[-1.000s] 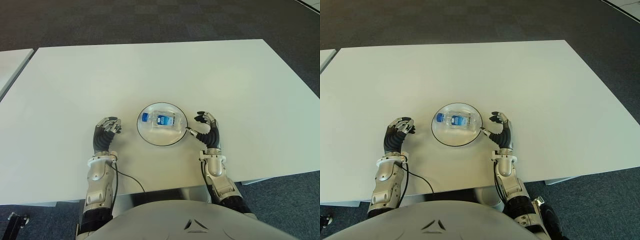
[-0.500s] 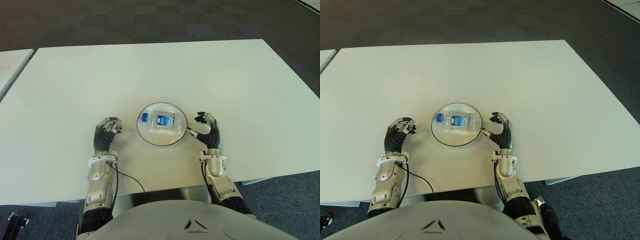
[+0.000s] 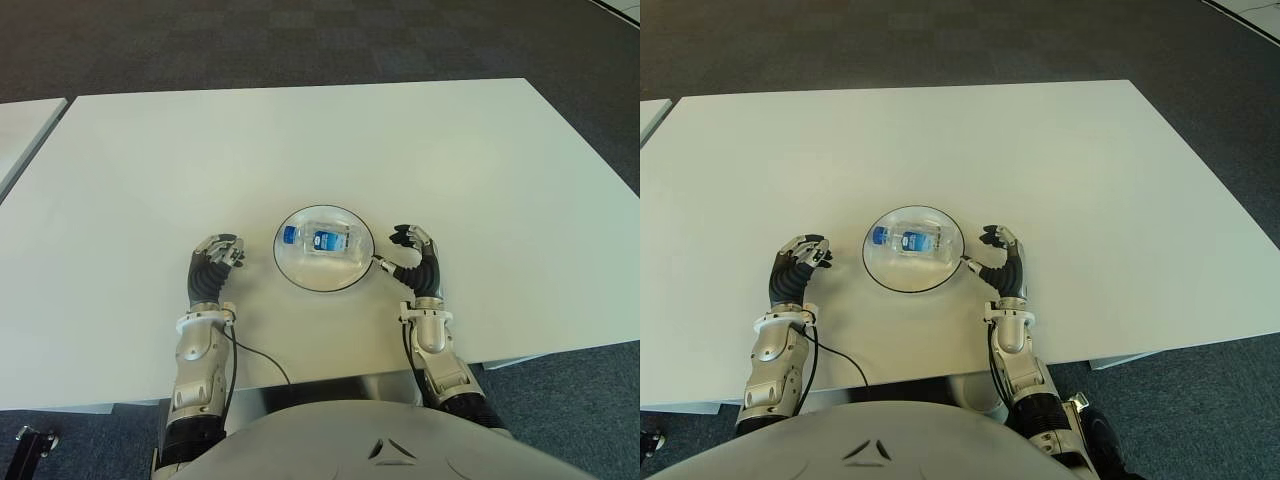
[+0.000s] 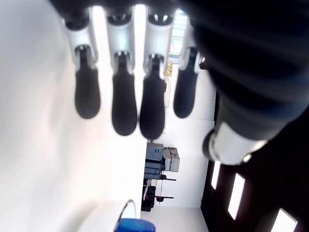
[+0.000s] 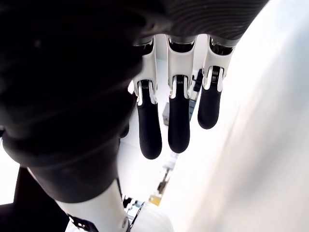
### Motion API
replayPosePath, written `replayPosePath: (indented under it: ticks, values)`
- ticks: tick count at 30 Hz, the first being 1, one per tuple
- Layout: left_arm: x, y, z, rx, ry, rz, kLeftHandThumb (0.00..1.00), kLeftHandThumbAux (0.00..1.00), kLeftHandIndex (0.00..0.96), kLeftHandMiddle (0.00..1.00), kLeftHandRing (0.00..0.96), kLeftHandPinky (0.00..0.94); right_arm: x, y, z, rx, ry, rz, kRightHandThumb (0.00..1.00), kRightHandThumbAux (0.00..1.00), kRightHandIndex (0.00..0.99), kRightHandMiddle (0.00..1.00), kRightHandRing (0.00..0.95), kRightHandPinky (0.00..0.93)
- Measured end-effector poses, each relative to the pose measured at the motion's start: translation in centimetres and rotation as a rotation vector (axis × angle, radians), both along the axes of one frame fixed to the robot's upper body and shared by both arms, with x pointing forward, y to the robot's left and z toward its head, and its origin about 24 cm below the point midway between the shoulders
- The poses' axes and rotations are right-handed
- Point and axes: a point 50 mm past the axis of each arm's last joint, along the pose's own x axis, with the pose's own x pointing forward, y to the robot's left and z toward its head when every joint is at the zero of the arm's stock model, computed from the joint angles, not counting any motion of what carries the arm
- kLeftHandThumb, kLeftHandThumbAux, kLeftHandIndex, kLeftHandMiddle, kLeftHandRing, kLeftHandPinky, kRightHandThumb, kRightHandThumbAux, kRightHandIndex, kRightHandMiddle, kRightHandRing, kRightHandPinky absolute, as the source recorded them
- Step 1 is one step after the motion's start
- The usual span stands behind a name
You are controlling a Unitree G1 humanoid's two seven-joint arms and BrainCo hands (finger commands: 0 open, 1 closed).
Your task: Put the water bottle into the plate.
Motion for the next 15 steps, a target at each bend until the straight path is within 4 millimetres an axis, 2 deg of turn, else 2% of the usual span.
replayPosePath:
  ticks: [6,12,13,15]
  values:
    - [0.16,0.06,0.12,0.012,-0.004,-0.006,0.705,0.714,0.432,0.595,0.576,0.559,0.48,-0.18,-0.07,0.028,0.041,0.033,0.543,0.991,0.342,0.441,0.380,0.309]
    - [0.27,0.13,0.22,0.019,-0.008,-0.008,0.705,0.714,0.432,0.597,0.581,0.572,0.82,-0.40,-0.02,0.048,0.076,0.043,0.574,0.990,0.351,0.432,0.397,0.393]
    - [0.28,0.13,0.23,0.019,-0.008,-0.008,0.705,0.714,0.432,0.598,0.583,0.575,0.87,-0.42,0.00,0.049,0.080,0.042,0.623,0.899,0.374,0.440,0.416,0.425]
    - [0.28,0.13,0.23,0.019,-0.008,-0.008,0.705,0.714,0.432,0.600,0.585,0.576,0.95,-0.47,0.03,0.051,0.090,0.041,0.666,0.819,0.394,0.455,0.441,0.455]
